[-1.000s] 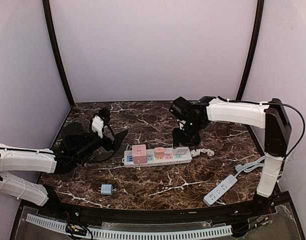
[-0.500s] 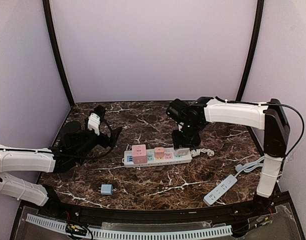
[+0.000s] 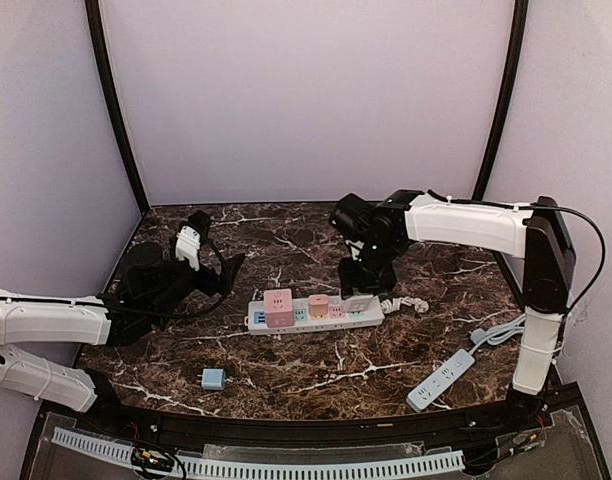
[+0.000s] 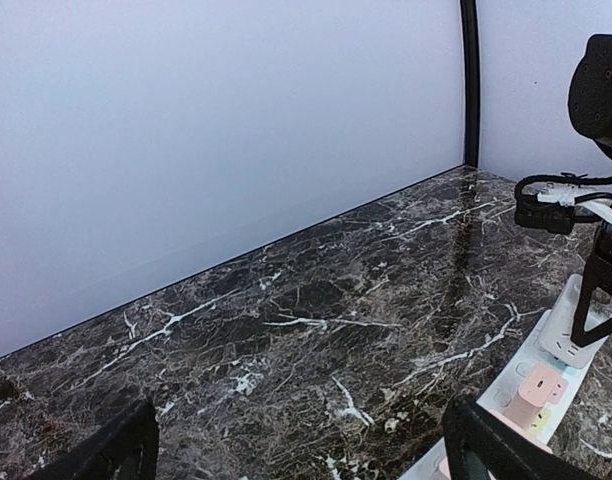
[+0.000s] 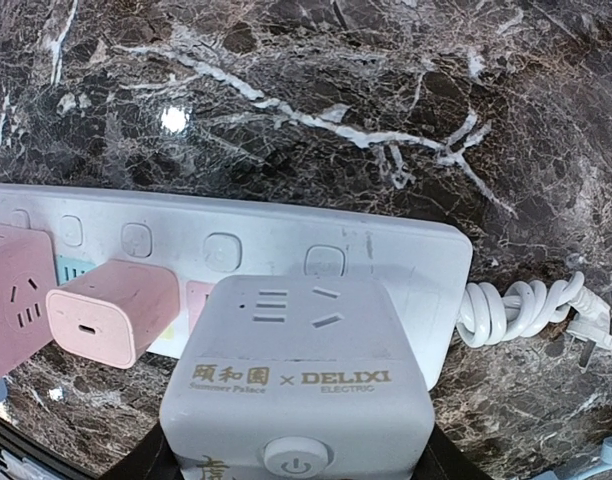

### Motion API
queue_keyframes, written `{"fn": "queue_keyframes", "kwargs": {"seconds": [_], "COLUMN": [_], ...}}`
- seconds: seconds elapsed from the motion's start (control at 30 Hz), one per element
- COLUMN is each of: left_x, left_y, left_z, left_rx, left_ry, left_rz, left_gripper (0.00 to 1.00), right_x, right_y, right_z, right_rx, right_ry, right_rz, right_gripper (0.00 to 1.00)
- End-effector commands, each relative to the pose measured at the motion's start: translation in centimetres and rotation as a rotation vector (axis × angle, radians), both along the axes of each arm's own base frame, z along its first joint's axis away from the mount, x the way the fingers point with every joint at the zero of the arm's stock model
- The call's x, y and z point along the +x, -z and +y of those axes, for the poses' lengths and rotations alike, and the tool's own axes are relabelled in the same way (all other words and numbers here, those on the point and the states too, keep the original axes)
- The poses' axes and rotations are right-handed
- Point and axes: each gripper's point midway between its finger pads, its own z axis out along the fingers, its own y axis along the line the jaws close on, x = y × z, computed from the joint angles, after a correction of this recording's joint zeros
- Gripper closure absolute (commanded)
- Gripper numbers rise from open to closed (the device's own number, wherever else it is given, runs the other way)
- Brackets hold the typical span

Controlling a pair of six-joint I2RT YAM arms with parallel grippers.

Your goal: Insert the plug

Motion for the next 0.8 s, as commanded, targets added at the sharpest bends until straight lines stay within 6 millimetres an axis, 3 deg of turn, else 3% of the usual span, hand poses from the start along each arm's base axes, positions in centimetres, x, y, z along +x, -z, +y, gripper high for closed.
{"fn": "queue_keyframes", "kwargs": {"seconds": [0.0,0.57,0.77], "left_x": [-0.1,-0.2,-0.2], "left_y": [-1.0,-0.9,-1.0], "left_z": [-0.2,-0.6,-0.7], "left_rx": [-0.028,-0.032,-0.035], "left_ry": [0.018,0.039,0.044], "left_rz": [-0.007,0.0,0.001], "left_gripper": [0.01,0.01,0.01], "right_x": [0.3,-1.3,-1.7], "right_y": [-0.4,0.8,0.1], "right_z": [0.0,-2.0,-2.2], "right_rx": [-0.01,-0.038,-0.045], "right_ry": [0.016,0.087,0.098], "right_rz": [-0.012,0.011,-0.002], "right_gripper": [1.0,1.0,1.0]}}
